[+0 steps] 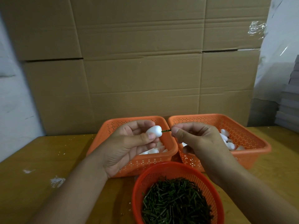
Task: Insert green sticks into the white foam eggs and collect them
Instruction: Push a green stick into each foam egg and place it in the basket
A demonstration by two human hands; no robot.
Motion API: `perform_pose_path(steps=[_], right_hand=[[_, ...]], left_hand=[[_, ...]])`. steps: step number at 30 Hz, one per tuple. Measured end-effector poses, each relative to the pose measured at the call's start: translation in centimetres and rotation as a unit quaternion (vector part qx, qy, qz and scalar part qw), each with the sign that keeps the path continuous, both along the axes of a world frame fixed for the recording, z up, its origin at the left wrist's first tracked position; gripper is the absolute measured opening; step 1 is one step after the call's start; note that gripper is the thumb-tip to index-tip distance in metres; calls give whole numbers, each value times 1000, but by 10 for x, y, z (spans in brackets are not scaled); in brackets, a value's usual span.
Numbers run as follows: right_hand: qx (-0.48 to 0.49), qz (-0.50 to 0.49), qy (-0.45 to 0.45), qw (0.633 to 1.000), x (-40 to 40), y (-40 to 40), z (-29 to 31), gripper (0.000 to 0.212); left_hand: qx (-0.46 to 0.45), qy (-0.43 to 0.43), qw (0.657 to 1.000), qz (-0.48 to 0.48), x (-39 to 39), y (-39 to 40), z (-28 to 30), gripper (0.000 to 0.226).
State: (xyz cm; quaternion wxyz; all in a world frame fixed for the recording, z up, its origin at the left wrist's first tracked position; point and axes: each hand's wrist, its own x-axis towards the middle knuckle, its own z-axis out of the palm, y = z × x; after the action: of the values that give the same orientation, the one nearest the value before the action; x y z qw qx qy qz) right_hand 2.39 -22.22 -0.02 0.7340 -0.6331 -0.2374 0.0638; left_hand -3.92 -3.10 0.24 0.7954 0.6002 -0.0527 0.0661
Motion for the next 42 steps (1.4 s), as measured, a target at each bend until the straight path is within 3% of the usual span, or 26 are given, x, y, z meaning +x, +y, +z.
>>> perform_pose_path(steps=[23,32,42], right_hand=[[24,10,-16,1000,-8,4,-5,10],[5,15,-9,1000,-8,8,-10,17],[-68,69,-21,995,-7,10,-15,12]], left_hand=[[41,-4,999,12,-1,-7,-1,33],[56,1,998,28,-1,-8,-2,27],[60,-34,996,48,0,-7,0,35]])
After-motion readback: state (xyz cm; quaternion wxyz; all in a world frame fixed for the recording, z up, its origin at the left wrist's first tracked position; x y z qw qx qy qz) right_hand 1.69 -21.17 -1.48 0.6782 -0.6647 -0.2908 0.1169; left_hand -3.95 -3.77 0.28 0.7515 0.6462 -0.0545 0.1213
